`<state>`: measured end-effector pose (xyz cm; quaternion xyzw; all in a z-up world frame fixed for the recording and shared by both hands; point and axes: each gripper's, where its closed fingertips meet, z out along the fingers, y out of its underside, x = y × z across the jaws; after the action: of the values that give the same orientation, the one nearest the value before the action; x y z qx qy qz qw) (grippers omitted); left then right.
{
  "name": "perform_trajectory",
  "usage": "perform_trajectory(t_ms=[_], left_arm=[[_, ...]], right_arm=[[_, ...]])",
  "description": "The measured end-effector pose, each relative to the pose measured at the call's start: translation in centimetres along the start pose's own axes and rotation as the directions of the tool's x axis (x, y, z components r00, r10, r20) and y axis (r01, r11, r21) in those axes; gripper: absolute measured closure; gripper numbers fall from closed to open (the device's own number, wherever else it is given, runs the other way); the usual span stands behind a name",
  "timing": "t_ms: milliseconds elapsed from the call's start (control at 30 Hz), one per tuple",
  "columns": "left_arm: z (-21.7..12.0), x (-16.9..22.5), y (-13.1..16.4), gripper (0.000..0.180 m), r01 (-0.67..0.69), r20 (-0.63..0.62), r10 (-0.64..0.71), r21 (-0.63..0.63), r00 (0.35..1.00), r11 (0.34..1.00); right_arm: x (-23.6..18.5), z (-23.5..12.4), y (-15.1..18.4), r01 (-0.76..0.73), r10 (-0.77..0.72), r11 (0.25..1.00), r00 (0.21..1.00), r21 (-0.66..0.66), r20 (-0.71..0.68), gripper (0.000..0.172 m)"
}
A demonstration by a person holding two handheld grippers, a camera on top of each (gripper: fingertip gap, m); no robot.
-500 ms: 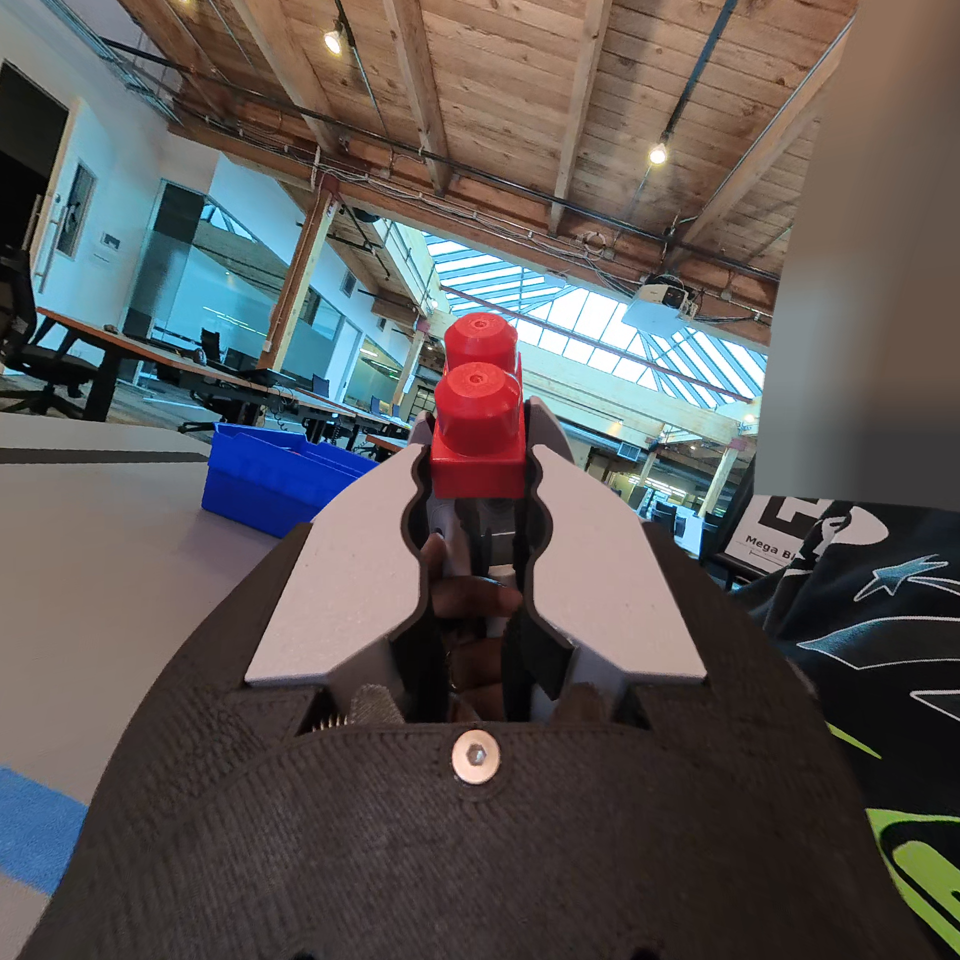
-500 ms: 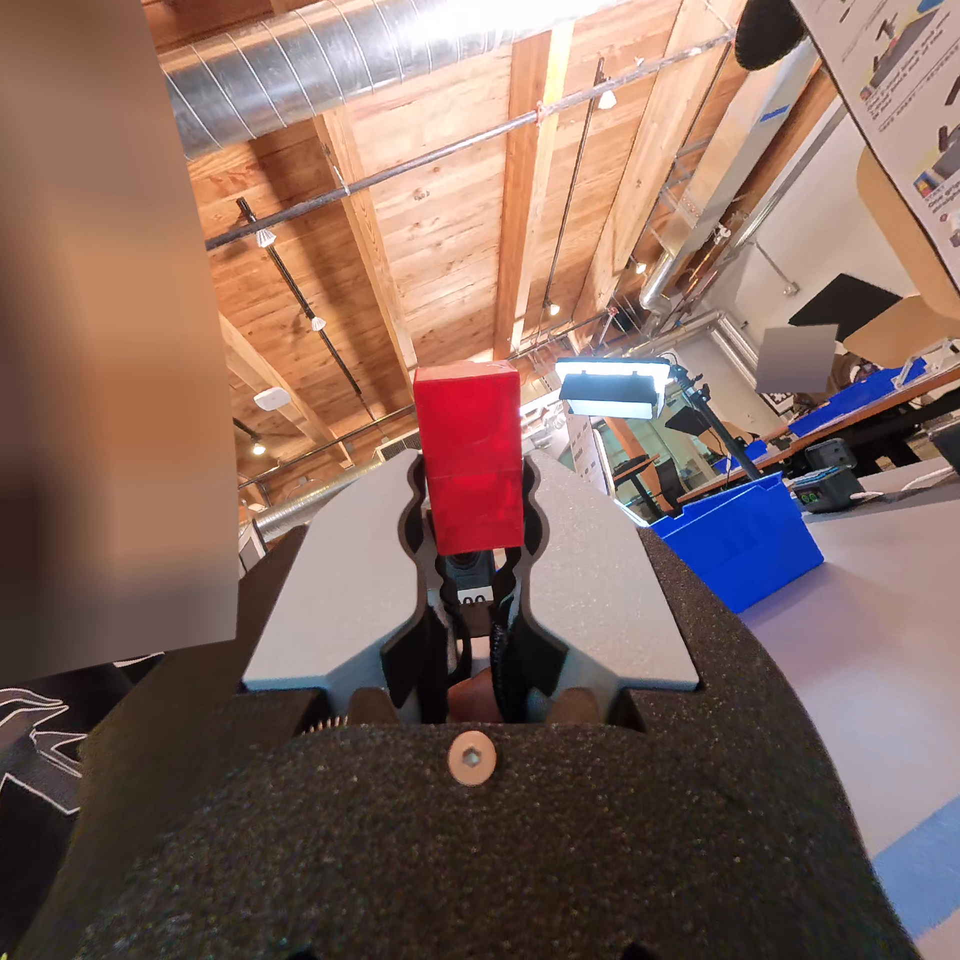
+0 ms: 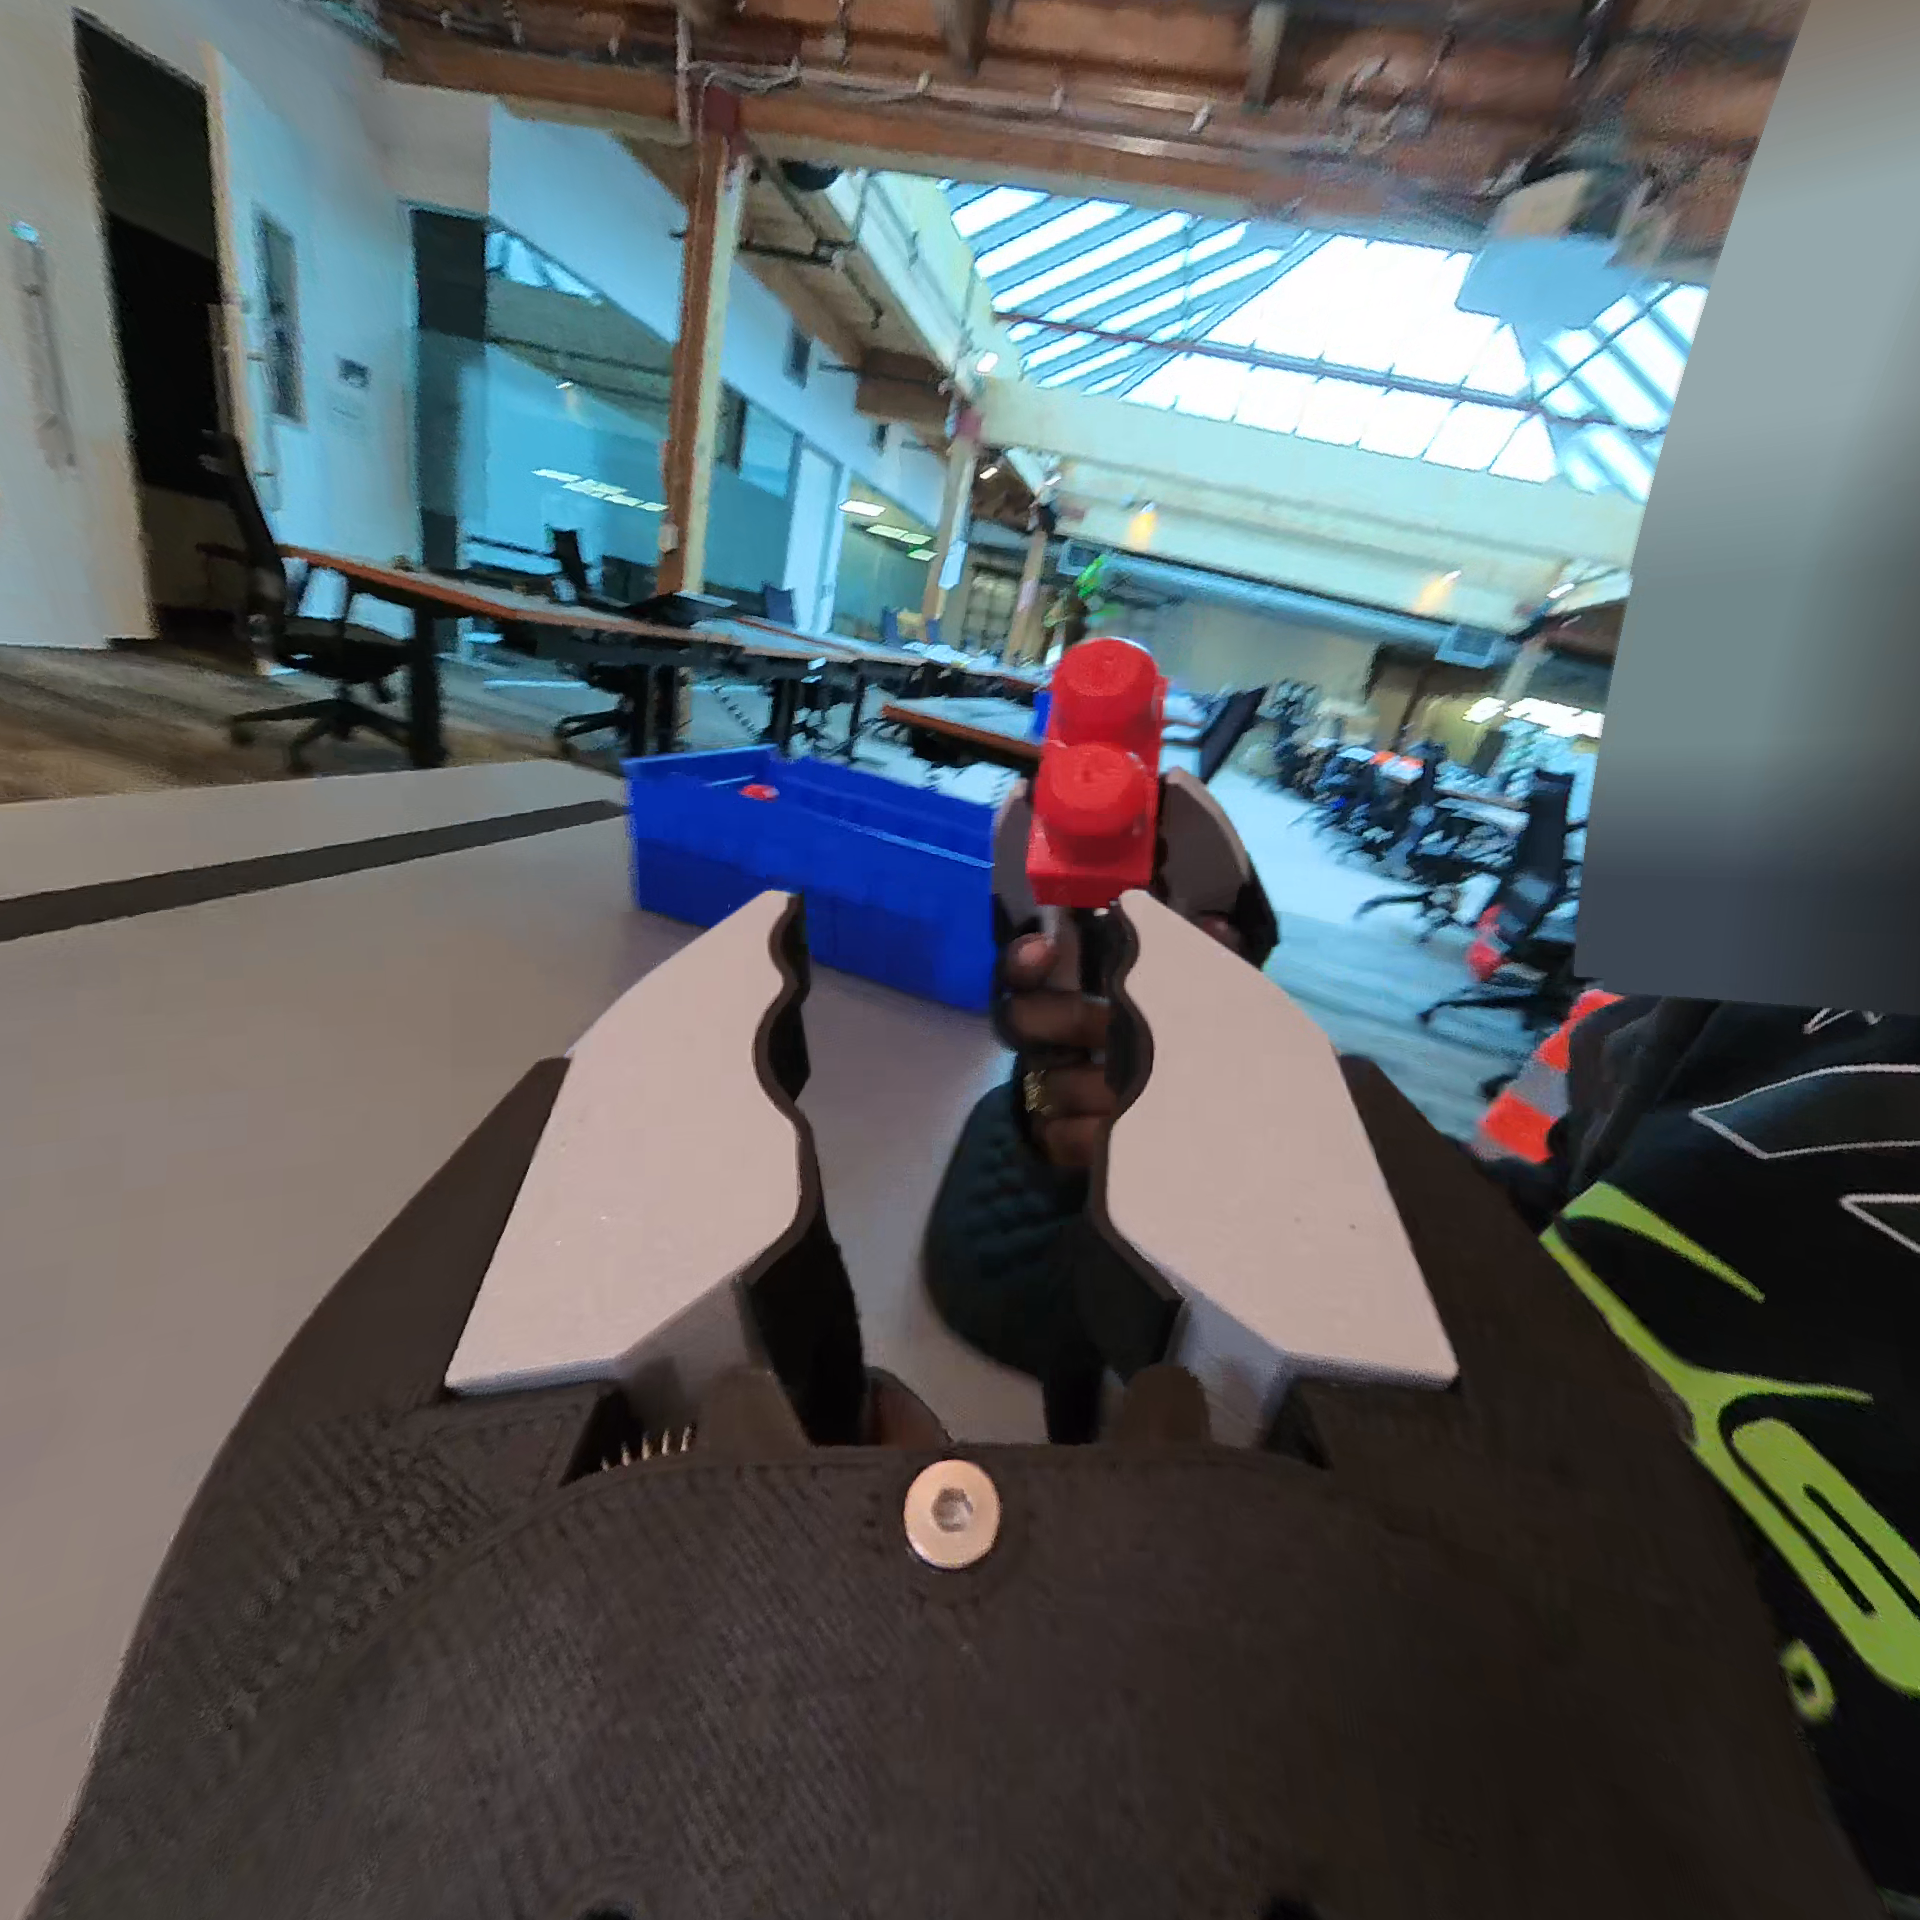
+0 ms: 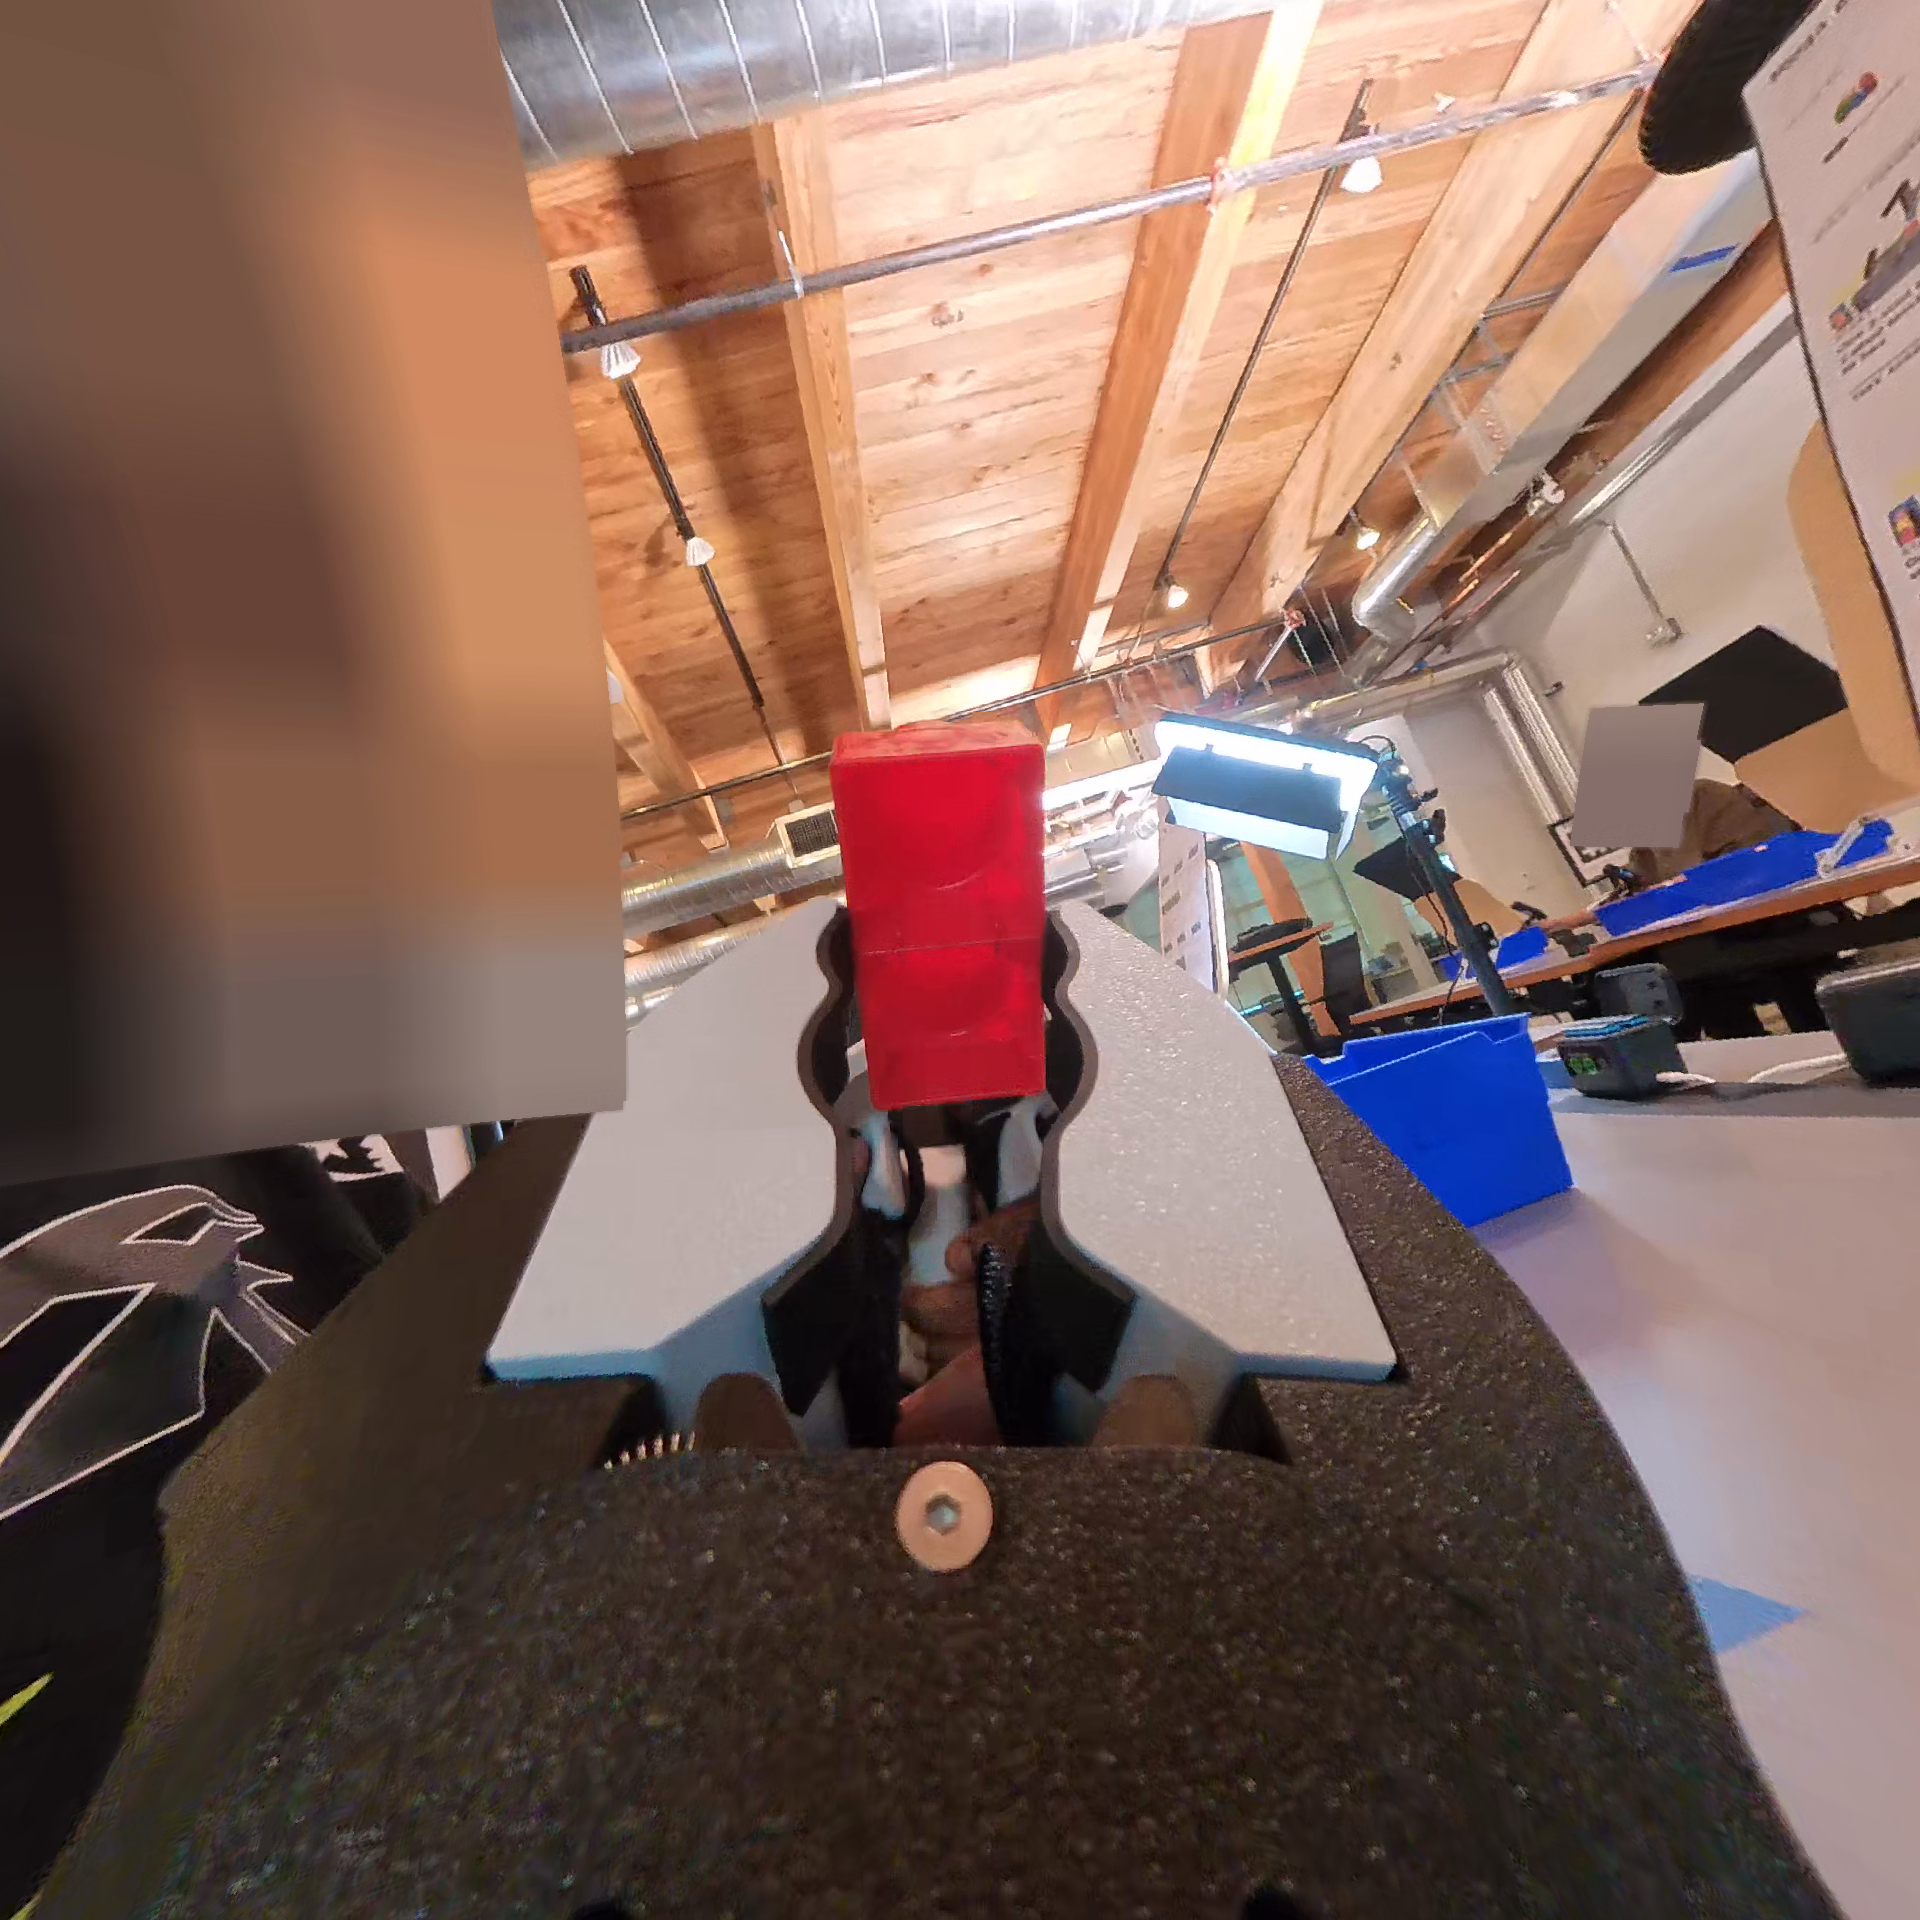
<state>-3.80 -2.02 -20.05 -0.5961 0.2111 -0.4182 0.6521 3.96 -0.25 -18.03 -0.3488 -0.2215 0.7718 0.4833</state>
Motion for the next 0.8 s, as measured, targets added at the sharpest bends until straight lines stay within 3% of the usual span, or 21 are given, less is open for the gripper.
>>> perform_trajectory(t_ms=[67,133,200,267,333,367,433,533,700,800], left_arm=[[-2.8,-2.1,-1.6,0.124,-0.06,0.128,0.065,-0.046,0.99,0.997],[-6.9,-5.4,-4.5,0.124,-0.117,0.337,0.132,-0.066,0.932,0.991],[-12.3,-9.4,-7.2,0.124,-0.153,0.573,0.198,-0.125,0.795,0.98],[-18.1,-13.9,-8.9,0.124,-0.14,0.753,0.262,-0.223,0.604,0.965],[-23.5,-18.3,-8.9,0.121,-0.026,0.844,0.312,-0.335,0.436,0.942],[-25.7,-20.3,-8.0,0.119,0.074,0.866,0.321,-0.375,0.384,0.924],[-28.3,-23.5,-5.8,0.114,0.262,0.891,0.286,-0.387,0.353,0.884],[-30.1,-26.9,-2.6,0.113,0.426,0.908,0.261,-0.389,0.329,0.817],[-33.0,-30.0,1.7,0.118,0.607,0.896,0.353,-0.442,0.269,0.661],[-33.3,-30.8,2.0,0.123,0.625,0.883,0.379,-0.465,0.277,0.627]], right_arm=[[0.5,-0.6,-0.2,-0.026,0.026,0.999,1.0,0.021,-0.009,0.137],[0.7,-0.8,-0.2,-0.038,0.038,0.999,0.999,0.025,-0.014,0.137],[0.6,-0.7,-0.1,-0.031,0.032,0.999,0.999,0.019,-0.009,0.137],[0.6,-0.6,0.0,-0.029,0.029,0.999,1.0,0.013,-0.004,0.137],[0.6,-0.7,0.1,-0.035,0.035,0.999,0.999,0.012,-0.003,0.137],[0.6,-0.7,0.1,-0.038,0.038,0.999,0.999,0.014,-0.002,0.137],[0.6,-0.7,0.1,-0.033,0.033,0.999,0.999,0.012,-0.002,0.137],[0.6,-0.7,0.0,-0.024,0.024,1.0,1.0,0.013,-0.003,0.137],[0.7,-0.8,0.0,-0.028,0.028,1.0,1.0,0.014,-0.007,0.137],[0.8,-0.8,-0.1,-0.027,0.027,0.999,1.0,0.019,-0.011,0.137]])
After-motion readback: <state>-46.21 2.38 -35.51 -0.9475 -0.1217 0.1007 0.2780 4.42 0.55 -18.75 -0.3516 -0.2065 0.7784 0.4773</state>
